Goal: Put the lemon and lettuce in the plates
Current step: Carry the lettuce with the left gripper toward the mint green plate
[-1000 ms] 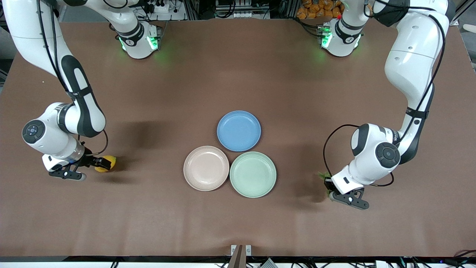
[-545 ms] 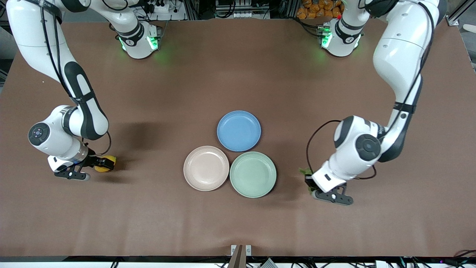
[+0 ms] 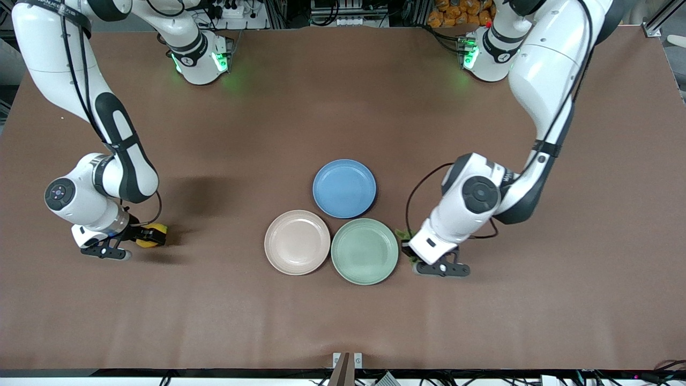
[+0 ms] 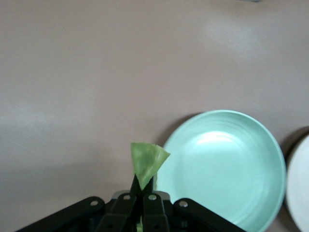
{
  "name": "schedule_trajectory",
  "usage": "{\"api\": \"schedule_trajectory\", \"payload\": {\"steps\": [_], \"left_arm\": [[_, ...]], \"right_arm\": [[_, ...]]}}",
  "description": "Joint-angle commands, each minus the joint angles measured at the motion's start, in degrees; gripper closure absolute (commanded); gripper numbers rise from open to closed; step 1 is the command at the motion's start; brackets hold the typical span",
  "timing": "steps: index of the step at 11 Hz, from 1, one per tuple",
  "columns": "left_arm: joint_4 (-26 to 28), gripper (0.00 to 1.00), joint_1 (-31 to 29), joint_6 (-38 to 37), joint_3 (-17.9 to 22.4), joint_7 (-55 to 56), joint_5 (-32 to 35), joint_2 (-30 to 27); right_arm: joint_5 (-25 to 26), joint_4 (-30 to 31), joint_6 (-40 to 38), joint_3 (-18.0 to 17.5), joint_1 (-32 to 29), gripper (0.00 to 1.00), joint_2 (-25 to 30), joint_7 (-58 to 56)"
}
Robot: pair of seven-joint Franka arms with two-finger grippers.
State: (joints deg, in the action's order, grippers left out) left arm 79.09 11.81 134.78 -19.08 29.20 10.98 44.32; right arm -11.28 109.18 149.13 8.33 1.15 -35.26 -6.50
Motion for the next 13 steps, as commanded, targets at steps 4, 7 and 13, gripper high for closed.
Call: {"api": "schedule_trajectory", "payload": {"steps": [4, 7, 13], "left_arm": [[0.5, 1.0, 9.5, -1.0, 2.4, 16.5, 0.5, -0.2], [0.4, 1.0, 14.5, -0.2, 7.9, 16.9, 0.9, 1.6], [0.3, 0.72, 15.1, 8.7, 10.8, 14.1, 0.8, 4.6]], "right_arm": [[-2.0, 2.4, 5.5, -1.8, -0.9, 0.0, -0.6, -1.7], [-2.0, 2.4, 5.6, -1.9, -1.0, 0.0, -0.6, -1.7], [-2.0, 2.4, 5.6, -1.9, -1.0, 0.12, -0.6, -1.8]]}}
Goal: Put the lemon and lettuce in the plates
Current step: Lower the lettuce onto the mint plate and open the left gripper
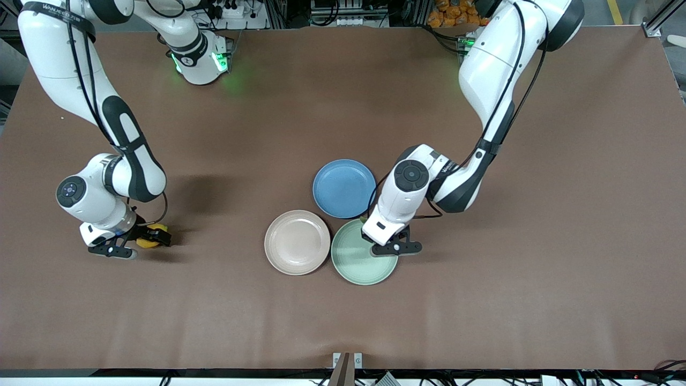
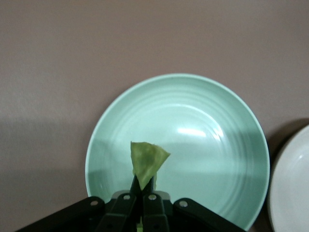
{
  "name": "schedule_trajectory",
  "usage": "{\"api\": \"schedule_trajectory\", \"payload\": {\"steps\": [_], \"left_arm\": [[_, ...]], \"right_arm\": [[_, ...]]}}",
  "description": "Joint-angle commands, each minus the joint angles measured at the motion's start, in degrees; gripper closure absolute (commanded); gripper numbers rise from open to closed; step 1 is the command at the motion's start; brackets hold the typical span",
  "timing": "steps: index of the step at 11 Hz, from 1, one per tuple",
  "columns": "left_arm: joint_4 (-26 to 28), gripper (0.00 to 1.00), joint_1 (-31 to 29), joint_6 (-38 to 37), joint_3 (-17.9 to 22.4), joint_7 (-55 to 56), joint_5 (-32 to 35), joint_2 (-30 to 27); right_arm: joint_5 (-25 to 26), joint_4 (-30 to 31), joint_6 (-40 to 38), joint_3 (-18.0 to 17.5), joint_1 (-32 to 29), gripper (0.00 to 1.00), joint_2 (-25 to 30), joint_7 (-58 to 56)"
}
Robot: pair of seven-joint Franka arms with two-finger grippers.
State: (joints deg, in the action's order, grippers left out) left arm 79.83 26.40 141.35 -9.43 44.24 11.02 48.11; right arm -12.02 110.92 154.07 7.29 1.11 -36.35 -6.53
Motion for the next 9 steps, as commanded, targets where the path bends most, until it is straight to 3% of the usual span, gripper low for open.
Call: {"api": "schedule_trajectory", "payload": {"steps": [1, 3, 6, 9], "left_arm": [[-0.3, 0.01, 0.3, 2.3, 1.3, -0.9, 0.8, 0.8], [-0.2, 0.0, -0.1, 2.0, 1.3, -0.6, 0.8, -0.3], [-0.2, 0.0, -1.6, -1.3, 1.3, -0.7, 1.0, -3.3], [0.0, 0.0, -4.5, -8.5, 1.2, -4.0, 1.2, -9.5]], "right_arm": [[-1.3, 0.7, 0.7, -0.9, -0.8, 0.28, 0.5, -1.7], [-1.3, 0.7, 0.6, -0.9, -0.8, 0.44, 0.5, -1.6], [-1.3, -0.2, -1.1, -1.0, -0.7, 0.52, 0.8, -1.3], [-1.3, -3.9, -8.1, -0.9, -0.8, 0.52, 0.9, -1.1]]}}
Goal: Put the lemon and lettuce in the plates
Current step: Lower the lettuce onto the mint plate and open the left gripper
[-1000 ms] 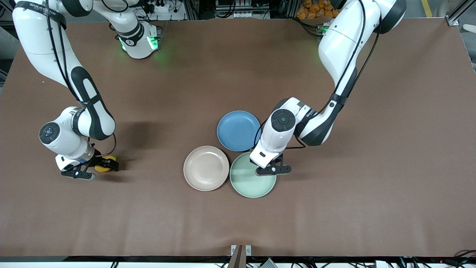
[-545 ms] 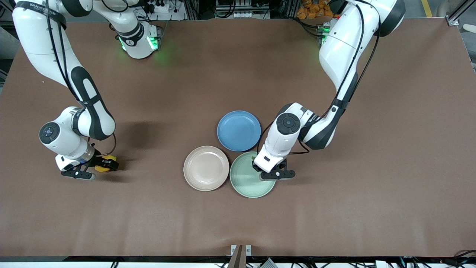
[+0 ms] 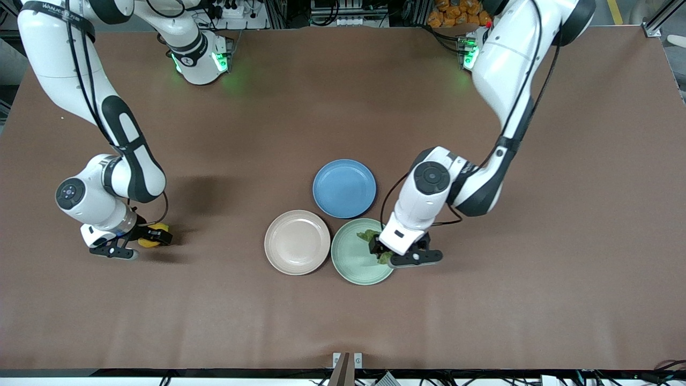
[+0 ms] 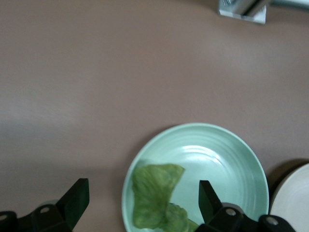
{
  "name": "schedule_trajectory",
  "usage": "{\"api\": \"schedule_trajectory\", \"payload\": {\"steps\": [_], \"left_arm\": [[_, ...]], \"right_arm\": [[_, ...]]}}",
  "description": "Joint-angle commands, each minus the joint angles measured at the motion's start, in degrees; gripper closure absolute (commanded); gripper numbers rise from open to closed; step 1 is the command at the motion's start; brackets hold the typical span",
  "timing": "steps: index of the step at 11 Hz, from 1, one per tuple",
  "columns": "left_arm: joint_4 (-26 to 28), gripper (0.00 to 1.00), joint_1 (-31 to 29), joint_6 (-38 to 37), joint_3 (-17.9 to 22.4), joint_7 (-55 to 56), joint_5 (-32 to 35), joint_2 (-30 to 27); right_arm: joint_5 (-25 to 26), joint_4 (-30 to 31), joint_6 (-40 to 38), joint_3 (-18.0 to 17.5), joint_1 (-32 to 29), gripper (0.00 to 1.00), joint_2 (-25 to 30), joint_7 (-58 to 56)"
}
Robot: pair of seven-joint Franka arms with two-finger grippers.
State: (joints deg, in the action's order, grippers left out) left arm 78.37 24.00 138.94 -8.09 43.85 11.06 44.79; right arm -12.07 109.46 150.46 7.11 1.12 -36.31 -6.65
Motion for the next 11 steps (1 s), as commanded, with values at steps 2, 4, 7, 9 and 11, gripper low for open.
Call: {"api": "schedule_trajectory", "payload": {"steps": [2, 4, 7, 9, 11], "left_arm": [[1.4, 0.0, -5.3, -12.5, -0.4, -9.7, -0.1, -10.7], [1.4, 0.0, -7.9, -19.0, -0.7, -10.4, -1.1, -14.4], [1.3, 0.0, -11.9, -28.4, -0.9, -19.6, -1.7, -20.0], [1.3, 0.0, -15.5, -33.0, -0.9, -26.9, -2.2, -23.5], [1.3, 0.0, -16.8, -38.2, -0.4, -28.2, -2.5, -27.1]], "right_arm": [[-1.2, -2.9, -5.1, -0.7, -0.9, 0.55, 1.2, -1.1], [-1.2, -4.1, -6.9, -0.7, -0.4, 0.56, 1.3, 1.0], [-1.1, -8.8, -15.4, -0.7, 1.9, 0.56, 1.4, 8.8], [-1.0, -10.2, -17.2, -0.7, 4.3, 0.56, 1.5, 13.7], [-1.0, -10.9, -17.3, -0.7, 6.1, 0.56, 1.5, 18.6]]}}
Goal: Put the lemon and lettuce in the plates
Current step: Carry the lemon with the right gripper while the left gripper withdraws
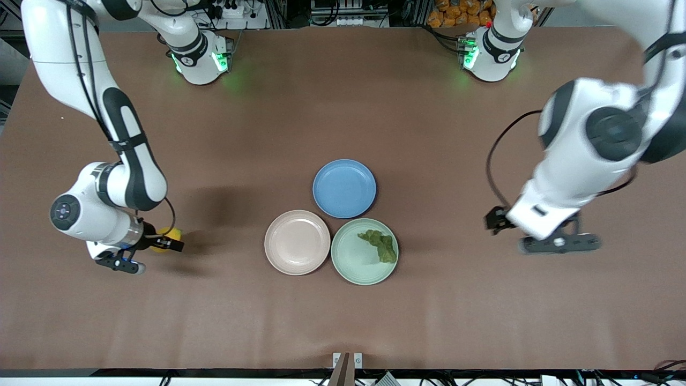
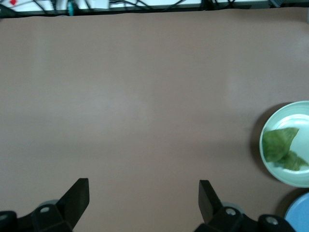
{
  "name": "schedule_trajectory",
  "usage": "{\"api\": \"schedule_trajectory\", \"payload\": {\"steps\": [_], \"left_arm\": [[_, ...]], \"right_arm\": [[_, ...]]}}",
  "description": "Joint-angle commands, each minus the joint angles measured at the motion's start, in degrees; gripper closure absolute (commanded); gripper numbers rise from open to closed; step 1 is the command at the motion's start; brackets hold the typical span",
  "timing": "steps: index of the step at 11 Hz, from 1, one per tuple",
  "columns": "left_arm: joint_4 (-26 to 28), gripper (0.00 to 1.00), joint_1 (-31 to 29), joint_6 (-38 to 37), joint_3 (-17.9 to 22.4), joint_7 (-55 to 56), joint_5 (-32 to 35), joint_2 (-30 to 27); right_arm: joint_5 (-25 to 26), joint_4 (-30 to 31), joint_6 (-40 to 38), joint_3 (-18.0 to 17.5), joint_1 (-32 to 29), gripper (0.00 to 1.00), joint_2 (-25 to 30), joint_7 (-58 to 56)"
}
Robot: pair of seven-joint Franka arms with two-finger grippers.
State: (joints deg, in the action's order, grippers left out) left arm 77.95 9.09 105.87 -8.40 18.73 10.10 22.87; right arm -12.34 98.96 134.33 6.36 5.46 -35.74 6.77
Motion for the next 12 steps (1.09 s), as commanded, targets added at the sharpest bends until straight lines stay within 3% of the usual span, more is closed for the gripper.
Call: {"api": "schedule_trajectory", "payload": {"steps": [1, 6, 9, 12], "left_arm": [[1.8, 0.0, -3.7, -6.9, 0.0, -5.6, -1.5, -6.7], [1.9, 0.0, -14.0, -11.5, -0.1, -22.0, -5.2, -12.0], [2.0, 0.0, -15.5, -14.7, 0.0, -22.6, -6.4, -15.0], [2.8, 0.0, -17.2, -17.0, 0.0, -19.3, -12.9, -18.6]], "right_arm": [[-0.8, -0.9, -1.2, 0.1, 2.9, 0.56, 0.9, 8.1], [-0.7, -4.7, -2.1, 0.1, 9.7, 0.56, 0.1, 22.9], [-0.7, -5.7, -1.5, 0.1, 14.8, 0.56, -0.2, 29.9], [-0.1, -8.2, -1.4, 0.1, 19.3, 0.56, -2.5, 35.8]]}}
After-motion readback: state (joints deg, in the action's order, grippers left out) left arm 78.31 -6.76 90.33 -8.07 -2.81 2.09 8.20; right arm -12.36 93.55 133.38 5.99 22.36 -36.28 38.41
